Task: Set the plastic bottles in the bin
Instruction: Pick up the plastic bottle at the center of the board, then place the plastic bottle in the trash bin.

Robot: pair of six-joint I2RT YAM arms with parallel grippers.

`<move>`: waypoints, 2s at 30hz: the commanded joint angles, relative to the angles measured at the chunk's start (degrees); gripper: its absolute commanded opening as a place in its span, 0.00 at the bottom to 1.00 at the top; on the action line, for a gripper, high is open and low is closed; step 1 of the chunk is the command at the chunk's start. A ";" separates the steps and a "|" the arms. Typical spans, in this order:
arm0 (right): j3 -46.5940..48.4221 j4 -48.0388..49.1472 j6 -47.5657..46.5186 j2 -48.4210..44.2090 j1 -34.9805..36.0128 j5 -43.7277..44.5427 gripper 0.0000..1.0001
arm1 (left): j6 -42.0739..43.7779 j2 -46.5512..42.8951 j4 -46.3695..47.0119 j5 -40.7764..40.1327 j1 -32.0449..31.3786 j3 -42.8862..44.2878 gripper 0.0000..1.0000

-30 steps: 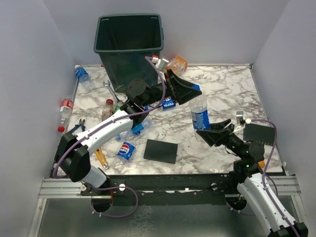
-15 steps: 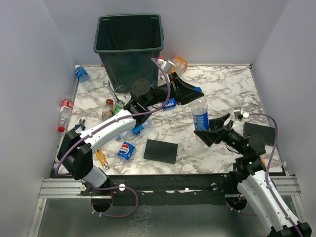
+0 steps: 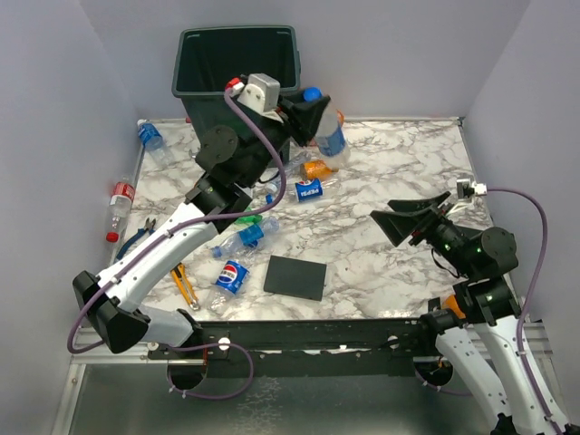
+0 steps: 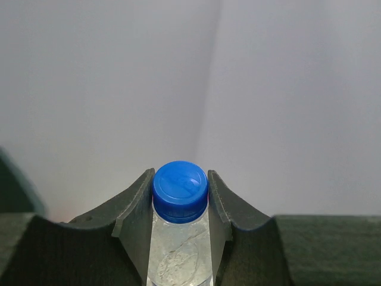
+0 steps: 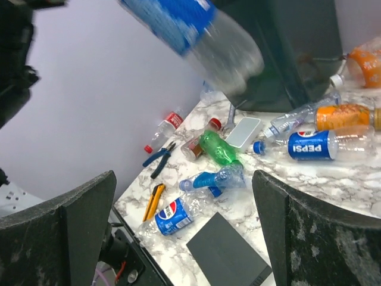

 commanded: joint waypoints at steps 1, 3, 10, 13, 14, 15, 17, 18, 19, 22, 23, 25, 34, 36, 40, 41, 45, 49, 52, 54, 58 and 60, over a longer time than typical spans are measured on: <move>-0.06 -6.07 3.57 -1.24 0.09 7.19 1.00 | 23.46 -0.56 0.60 -22.94 0.40 5.63 0.00; -2.26 -6.28 4.11 -3.14 0.13 10.22 1.00 | 29.38 0.66 3.38 -27.19 1.56 8.21 0.00; -12.85 0.45 6.64 -7.59 0.12 13.09 1.00 | 24.66 6.93 9.00 -26.32 15.72 17.66 0.00; -12.93 0.36 7.22 -6.00 0.05 12.29 1.00 | 25.42 9.48 15.36 -26.00 19.15 18.50 0.00; -12.91 0.28 7.20 -5.70 0.08 11.94 1.00 | 26.51 10.41 16.97 -25.95 19.54 18.92 0.00; -12.91 0.27 7.26 -5.43 0.15 11.85 1.00 | 27.84 11.40 18.80 -25.88 20.07 18.90 0.00; -12.83 -0.91 6.75 -5.37 0.22 12.20 1.00 | 30.78 13.36 21.77 -26.31 20.78 18.48 0.00; -12.82 -1.43 6.55 -5.43 0.22 12.60 1.00 | 31.58 14.24 22.87 -26.86 21.19 18.08 0.00; -12.82 -1.48 6.23 -5.58 0.22 13.02 1.00 | 31.65 14.98 23.23 -27.24 21.92 17.95 0.00; -13.15 -1.35 5.32 -5.77 0.35 14.23 1.00 | 28.20 17.74 22.06 -28.71 24.34 18.33 0.00; -13.29 -1.39 5.06 -5.90 0.50 14.61 1.00 | 26.68 18.74 21.26 -29.31 25.03 18.70 0.00; -13.48 -1.56 4.53 -6.01 0.78 15.28 1.00 | 23.99 20.73 19.27 -29.84 26.08 19.56 0.00; -14.87 -0.60 4.09 -5.35 1.44 16.55 1.00 | 15.57 29.14 0.65 -28.78 27.81 30.08 0.00; -15.01 -0.36 4.10 -5.01 1.46 16.68 1.00 | 14.19 31.34 -5.47 -28.91 28.29 34.04 0.00; -14.85 -0.34 4.10 -3.72 1.53 16.52 1.00 | 9.60 35.53 -15.15 -22.54 29.57 39.95 0.00; -14.78 -0.34 4.10 -3.49 1.54 16.45 1.00 | 8.90 36.48 -16.86 -20.21 29.71 40.97 0.00; -14.13 -0.34 3.86 -2.52 1.54 16.11 1.00 | 6.62 37.73 -17.81 -8.37 29.75 41.46 0.00; -13.09 -0.89 3.55 -0.48 1.53 15.22 1.00 | 4.74 39.89 -19.30 0.65 29.75 43.85 0.00; -11.88 -1.98 3.26 1.08 1.51 14.70 1.00 | 5.74 40.92 -21.30 1.41 29.75 44.17 0.00; -11.45 -2.27 2.96 1.99 1.54 14.59 1.00 | 6.07 41.17 -22.05 2.77 29.70 43.89 0.00; -11.50 -1.40 2.82 3.10 1.53 14.65 1.00 | 3.45 41.98 -21.54 10.12 29.62 45.18 0.00; -11.32 -0.79 2.80 3.80 1.54 14.42 1.00 | 3.07 42.61 -21.49 13.14 29.20 46.23 0.15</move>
